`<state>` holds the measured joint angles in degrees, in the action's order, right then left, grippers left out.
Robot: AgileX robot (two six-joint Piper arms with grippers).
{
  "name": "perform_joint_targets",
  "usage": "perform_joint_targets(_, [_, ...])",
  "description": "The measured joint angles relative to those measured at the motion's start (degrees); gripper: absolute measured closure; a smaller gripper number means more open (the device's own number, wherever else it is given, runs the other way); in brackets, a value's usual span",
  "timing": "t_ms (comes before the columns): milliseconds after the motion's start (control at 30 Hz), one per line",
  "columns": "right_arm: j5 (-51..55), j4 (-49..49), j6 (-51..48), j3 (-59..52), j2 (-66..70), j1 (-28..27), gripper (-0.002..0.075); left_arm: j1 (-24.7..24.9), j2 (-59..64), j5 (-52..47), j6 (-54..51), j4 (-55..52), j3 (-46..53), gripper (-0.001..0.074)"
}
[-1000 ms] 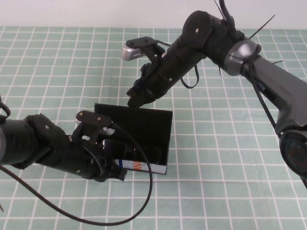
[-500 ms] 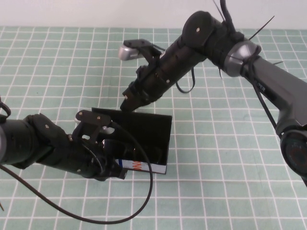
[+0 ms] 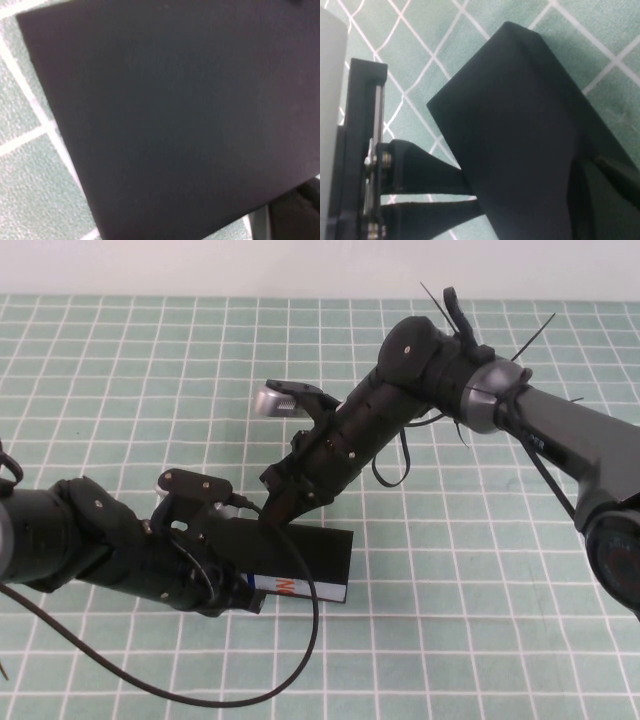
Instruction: Return glasses to glasses case
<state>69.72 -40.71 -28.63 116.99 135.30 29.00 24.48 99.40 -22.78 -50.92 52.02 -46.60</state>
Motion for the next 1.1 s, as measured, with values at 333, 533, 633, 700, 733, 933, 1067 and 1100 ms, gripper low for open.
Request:
perform_joint_targets(333, [0.00, 0.59, -3.00, 0.54, -0.63, 0.00, 0.0737, 0.00, -4.41, -0.23, -6.74, -3.78, -0.41, 0.0736])
perform_joint_targets(533, [0.00, 1.18, -3.44, 4.23, -3.86, -0.12, 0.0737, 0.00, -16.03, -6.78, -13.09, -7.67, -4.10, 0.0736])
perform_joint_targets(633, [0.10, 1.27, -3.44, 5.34, -6.69, -0.35, 0.0737, 0.00, -21.62, -15.97, -19.66, -10.00, -6.25, 0.0736])
perform_joint_targets(700, [0.23, 1.44, -3.44, 5.45, -8.72, -0.69, 0.0737, 0.00, -24.15, -23.08, -21.82, -14.05, -7.45, 0.0736])
perform_joint_targets(733, [0.32, 1.74, -3.21, 5.45, -9.94, -0.69, 0.0737, 0.00, -25.23, -26.94, -21.71, -16.76, -8.03, 0.0736])
perform_joint_targets(933, [1.07, 10.43, 3.12, 5.56, -17.70, -0.91, 0.0737, -3.39, -29.27, -38.43, -6.70, -34.18, -9.65, 0.0736])
perform_joint_targets(1067, [1.61, 16.37, 4.82, 5.67, -22.62, -1.17, 0.0737, -9.33, -34.58, -38.67, -0.52, -37.32, -9.65, 0.0736])
perform_joint_targets(1100, [1.73, 17.20, 5.22, 5.69, -23.66, -1.17, 0.0737, -11.05, -36.87, -38.04, 0.02, -36.82, -9.65, 0.0736])
